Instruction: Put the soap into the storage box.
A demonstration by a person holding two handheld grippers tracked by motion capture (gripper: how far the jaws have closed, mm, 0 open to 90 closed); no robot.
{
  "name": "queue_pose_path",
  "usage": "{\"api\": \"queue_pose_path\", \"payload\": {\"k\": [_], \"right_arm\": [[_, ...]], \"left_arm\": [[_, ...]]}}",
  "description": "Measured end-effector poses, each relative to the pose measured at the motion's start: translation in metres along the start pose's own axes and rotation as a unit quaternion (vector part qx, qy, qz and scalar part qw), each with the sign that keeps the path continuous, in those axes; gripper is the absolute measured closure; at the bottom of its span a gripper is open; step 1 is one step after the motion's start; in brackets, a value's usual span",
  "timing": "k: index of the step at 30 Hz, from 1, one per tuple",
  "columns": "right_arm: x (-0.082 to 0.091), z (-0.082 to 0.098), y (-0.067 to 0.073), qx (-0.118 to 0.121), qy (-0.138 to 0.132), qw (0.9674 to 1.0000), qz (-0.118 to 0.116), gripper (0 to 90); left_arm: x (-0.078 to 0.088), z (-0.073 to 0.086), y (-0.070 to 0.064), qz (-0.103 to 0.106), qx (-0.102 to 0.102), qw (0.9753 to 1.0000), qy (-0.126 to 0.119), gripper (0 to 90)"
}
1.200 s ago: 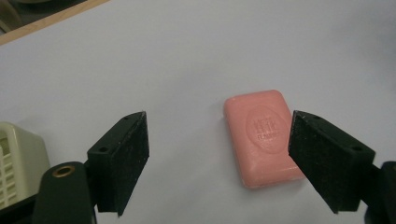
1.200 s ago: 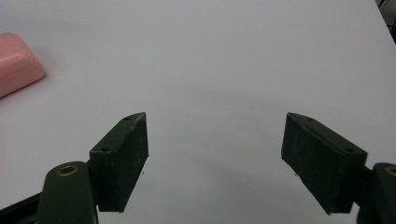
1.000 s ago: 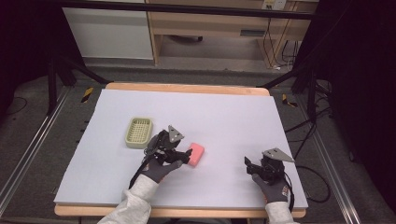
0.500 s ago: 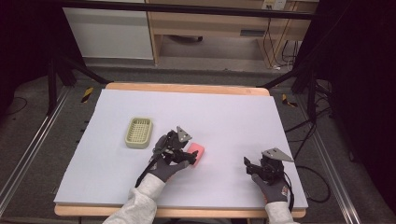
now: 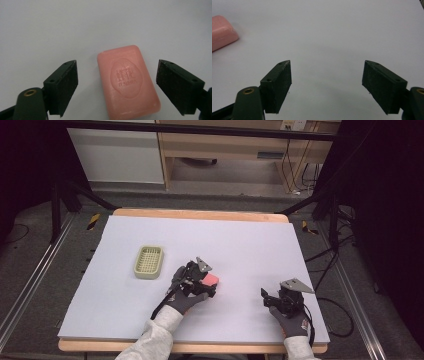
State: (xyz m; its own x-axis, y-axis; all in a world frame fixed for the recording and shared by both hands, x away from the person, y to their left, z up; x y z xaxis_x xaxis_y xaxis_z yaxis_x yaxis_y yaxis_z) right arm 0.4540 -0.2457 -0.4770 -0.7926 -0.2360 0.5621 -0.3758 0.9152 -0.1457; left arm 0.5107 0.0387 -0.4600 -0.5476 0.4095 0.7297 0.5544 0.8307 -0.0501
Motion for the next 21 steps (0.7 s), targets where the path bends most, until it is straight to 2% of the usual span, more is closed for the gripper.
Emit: {"api": "queue_pose_path", "payload": {"k": [11, 21], "right_arm": [[-0.001, 0.0, 0.001, -0.002, 0.003, 1.0, -0.006, 24.1], [-0.001, 0.001, 0.001, 0.002, 0.003, 1.0, -0.004, 24.3]], "left_arm": [[-0.013, 0.002, 0.0, 0.005, 0.011, 0.9998, 0.017, 16.5], [-0.018, 0.006, 0.0, 0.006, 0.012, 0.9993, 0.036, 18.4]]}}
Point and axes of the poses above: each handheld gripper's, and its own axes: x roughly backward along the jaws, z roughly out of its underside, y roughly to its left, the point moved 2 cm from there along -x, roughly forward along the jaws, and after that the axes turned 10 degrees about x, right-handed, at the moved point
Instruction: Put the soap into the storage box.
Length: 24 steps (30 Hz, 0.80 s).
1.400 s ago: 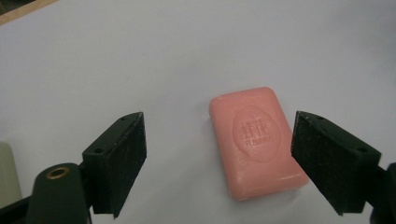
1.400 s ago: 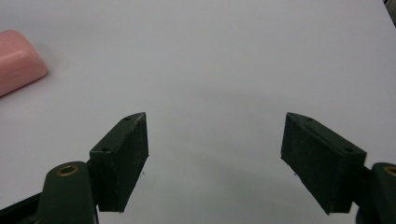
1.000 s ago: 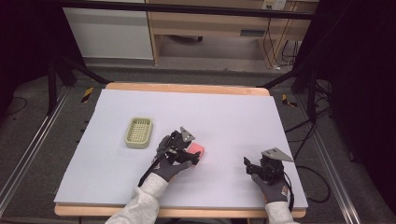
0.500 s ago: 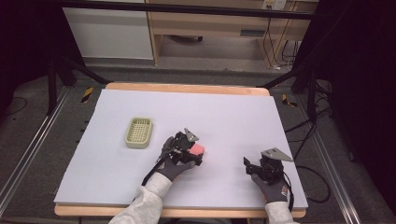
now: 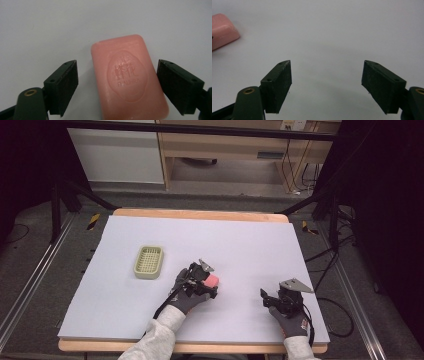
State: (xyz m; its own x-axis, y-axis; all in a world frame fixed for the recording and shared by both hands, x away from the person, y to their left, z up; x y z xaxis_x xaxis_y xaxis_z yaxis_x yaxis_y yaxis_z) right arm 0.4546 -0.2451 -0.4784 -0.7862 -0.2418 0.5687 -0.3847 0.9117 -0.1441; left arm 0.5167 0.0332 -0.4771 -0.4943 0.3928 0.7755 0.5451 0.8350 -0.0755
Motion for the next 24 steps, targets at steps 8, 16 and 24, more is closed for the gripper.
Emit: {"api": "queue_pose_path", "payload": {"k": [8, 16, 24], "right_arm": [[-0.0001, 0.0002, 0.0001, 0.001, 0.0, 1.0, -0.002, 24.5], [-0.0002, 0.0004, -0.0001, 0.0, 0.001, 1.0, -0.002, 24.8], [-0.0003, 0.0002, 0.0003, -0.002, 0.001, 1.0, -0.005, 25.3]], "left_arm": [[0.0038, 0.0032, 0.0007, 0.014, 0.002, 0.9999, 0.0, 30.2], [0.0048, 0.0045, 0.0031, 0.018, 0.0, 0.9998, 0.001, 33.6], [0.0012, 0.0012, 0.0019, 0.018, -0.004, 0.9998, 0.011, 26.2]]}}
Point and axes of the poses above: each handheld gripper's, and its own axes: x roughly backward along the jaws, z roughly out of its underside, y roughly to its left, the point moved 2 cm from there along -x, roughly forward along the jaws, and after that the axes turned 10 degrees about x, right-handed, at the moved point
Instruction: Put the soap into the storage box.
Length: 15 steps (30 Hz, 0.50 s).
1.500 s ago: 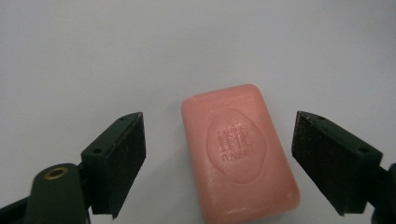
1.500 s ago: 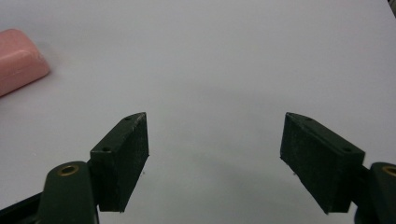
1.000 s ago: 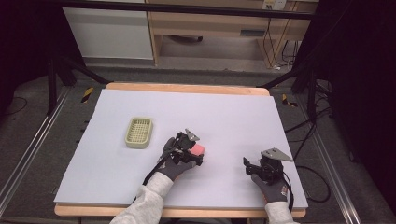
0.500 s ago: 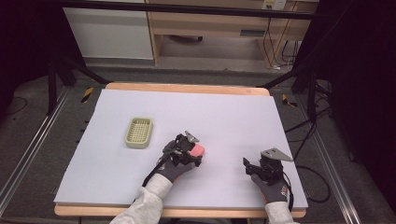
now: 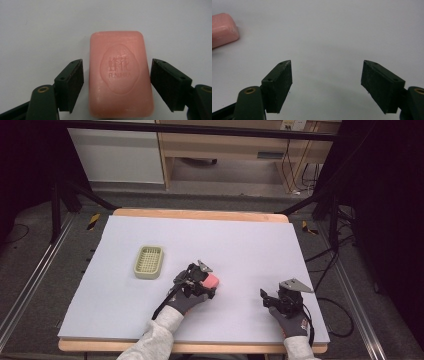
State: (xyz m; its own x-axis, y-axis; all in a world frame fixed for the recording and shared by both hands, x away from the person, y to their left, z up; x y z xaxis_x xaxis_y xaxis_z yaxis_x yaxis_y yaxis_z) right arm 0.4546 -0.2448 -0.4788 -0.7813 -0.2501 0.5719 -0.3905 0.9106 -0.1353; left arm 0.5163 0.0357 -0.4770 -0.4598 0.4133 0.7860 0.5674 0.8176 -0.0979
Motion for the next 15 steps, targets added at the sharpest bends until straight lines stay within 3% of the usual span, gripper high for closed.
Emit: {"api": "queue_pose_path", "payload": {"k": [15], "right_arm": [[0.0, 0.0, 0.0, -0.002, -0.003, 1.0, -0.007, 27.4]], "left_arm": [[-0.011, -0.004, 0.0, -0.008, -0.005, 0.9997, 0.022, 29.5]]}}
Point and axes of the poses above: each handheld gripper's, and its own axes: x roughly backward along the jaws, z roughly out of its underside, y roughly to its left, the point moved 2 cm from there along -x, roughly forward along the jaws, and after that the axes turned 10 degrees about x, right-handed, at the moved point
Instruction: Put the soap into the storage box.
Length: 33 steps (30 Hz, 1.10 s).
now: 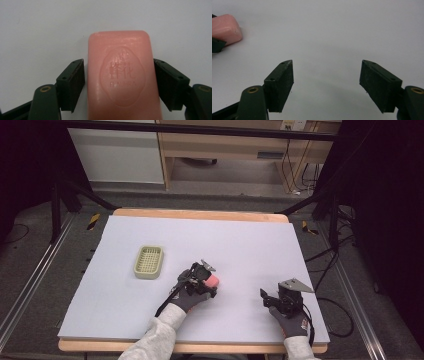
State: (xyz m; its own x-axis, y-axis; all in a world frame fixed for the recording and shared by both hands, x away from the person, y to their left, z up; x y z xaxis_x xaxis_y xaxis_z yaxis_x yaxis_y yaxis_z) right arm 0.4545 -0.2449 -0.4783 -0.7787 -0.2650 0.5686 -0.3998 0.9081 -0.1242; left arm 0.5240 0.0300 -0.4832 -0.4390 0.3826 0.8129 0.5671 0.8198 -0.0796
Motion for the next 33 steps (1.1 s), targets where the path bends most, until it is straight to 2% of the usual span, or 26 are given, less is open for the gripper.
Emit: {"api": "queue_pose_path", "payload": {"k": [1, 5, 18, 21, 26, 33], "right_arm": [[0.0, 0.0, 0.0, 0.0, 0.0, 1.0, -0.001, 27.5], [0.0, 0.0, 0.0, 0.0, -0.001, 1.0, -0.002, 27.7], [0.0, 0.0, 0.0, 0.0, 0.0, 1.0, -0.003, 27.7], [0.0, 0.0, 0.0, -0.001, -0.002, 1.0, -0.003, 27.7], [0.0, 0.0, 0.0, 0.0, -0.002, 1.0, -0.003, 27.6], [0.001, 0.0, 0.0, -0.003, -0.002, 1.0, -0.005, 27.6]], "left_arm": [[0.0, 0.0, 0.0, 0.001, 0.001, 1.0, 0.0, 33.0], [0.001, 0.0, 0.0, 0.004, 0.0, 1.0, 0.002, 36.4], [0.002, -0.003, 0.002, 0.008, 0.001, 0.9999, 0.012, 37.1], [0.004, -0.003, 0.002, 0.006, -0.004, 0.9998, 0.016, 37.1], [0.012, -0.004, 0.003, 0.005, -0.007, 0.9999, 0.01, 37.1], [0.02, -0.003, 0.002, 0.015, -0.01, 0.9998, 0.001, 37.2]]}}
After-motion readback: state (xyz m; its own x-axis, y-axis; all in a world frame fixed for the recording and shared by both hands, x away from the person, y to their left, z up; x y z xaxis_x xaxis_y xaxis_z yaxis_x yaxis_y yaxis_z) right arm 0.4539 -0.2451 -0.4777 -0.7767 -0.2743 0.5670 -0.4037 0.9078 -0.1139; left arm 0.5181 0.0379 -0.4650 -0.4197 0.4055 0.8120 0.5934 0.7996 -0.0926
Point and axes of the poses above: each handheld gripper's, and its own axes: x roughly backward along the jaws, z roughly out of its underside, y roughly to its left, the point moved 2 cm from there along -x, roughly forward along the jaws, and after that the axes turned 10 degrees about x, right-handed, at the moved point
